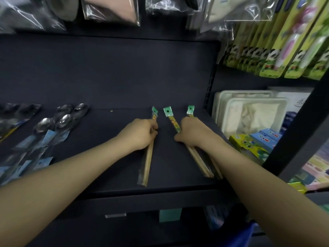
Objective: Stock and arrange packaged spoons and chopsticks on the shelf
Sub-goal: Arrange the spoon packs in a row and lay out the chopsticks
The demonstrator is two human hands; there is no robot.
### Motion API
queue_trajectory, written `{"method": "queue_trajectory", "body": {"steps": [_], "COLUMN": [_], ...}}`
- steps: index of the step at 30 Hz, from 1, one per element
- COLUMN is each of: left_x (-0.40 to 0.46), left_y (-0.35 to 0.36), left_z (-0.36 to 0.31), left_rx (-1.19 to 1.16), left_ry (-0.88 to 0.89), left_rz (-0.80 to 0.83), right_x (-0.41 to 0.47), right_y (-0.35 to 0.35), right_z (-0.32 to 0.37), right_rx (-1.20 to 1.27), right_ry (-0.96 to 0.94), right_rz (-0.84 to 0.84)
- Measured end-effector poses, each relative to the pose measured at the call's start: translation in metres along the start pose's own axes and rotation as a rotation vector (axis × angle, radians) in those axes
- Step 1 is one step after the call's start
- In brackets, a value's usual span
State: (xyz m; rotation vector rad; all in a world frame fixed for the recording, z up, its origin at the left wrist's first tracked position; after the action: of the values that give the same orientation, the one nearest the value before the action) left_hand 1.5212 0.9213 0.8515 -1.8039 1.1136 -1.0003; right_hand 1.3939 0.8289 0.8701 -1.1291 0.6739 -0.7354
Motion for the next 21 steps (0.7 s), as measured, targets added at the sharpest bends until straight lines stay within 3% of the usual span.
{"method": "queue_trajectory", "body": {"steps": [3,6,8,10,13,16,19,21], "left_x": [-0.002,0.0,0.006,0.013,0.013,0.003,-0.005,-0.011], "left_y": [-0.005,-0.012,-0.012,-0.008,-0.005,-0.018,-0.035,-0.044], "left_z": [0.0,0.0,-0.001,-0.002,0.0,0.014,0.044,0.06], "left_rx": [-0.025,0.189,0.272,0.17,-0.092,-0.078,0.076,0.114], "left_ry": [0.001,-0.025,-0.051,-0.044,0.105,0.321,0.367,0.291], "left_rz": [-0.02,-0.068,0.001,0.089,0.113,0.082,0.402,0.609], "right_x": [0.003,0.005,0.008,0.011,0.015,0.013,0.01,0.011], "right_y": [-0.001,0.0,0.002,0.006,0.009,0.01,0.007,0.008], "right_z": [-0.007,-0.011,-0.011,-0.01,-0.008,-0.013,-0.023,-0.029], "right_rx": [0.174,0.321,0.389,0.369,0.307,0.29,0.152,0.047], "right_ry": [0.04,0.061,0.065,0.052,0.03,0.007,0.006,0.073], "right_rz": [0.005,-0.002,-0.02,-0.061,-0.1,-0.156,-0.285,-0.264]}}
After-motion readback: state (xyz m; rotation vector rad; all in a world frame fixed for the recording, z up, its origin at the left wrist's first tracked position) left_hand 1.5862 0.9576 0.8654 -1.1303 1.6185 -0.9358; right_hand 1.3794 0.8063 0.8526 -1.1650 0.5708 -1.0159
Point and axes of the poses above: each hand's wrist, its own x-axis towards the middle knuckle, its own y-axis out of the palm, z = x × y, the point moved 1 cm from there along x, towards the middle knuckle, and after that the axes turned 6 degrees about y, right-handed, at the moved point
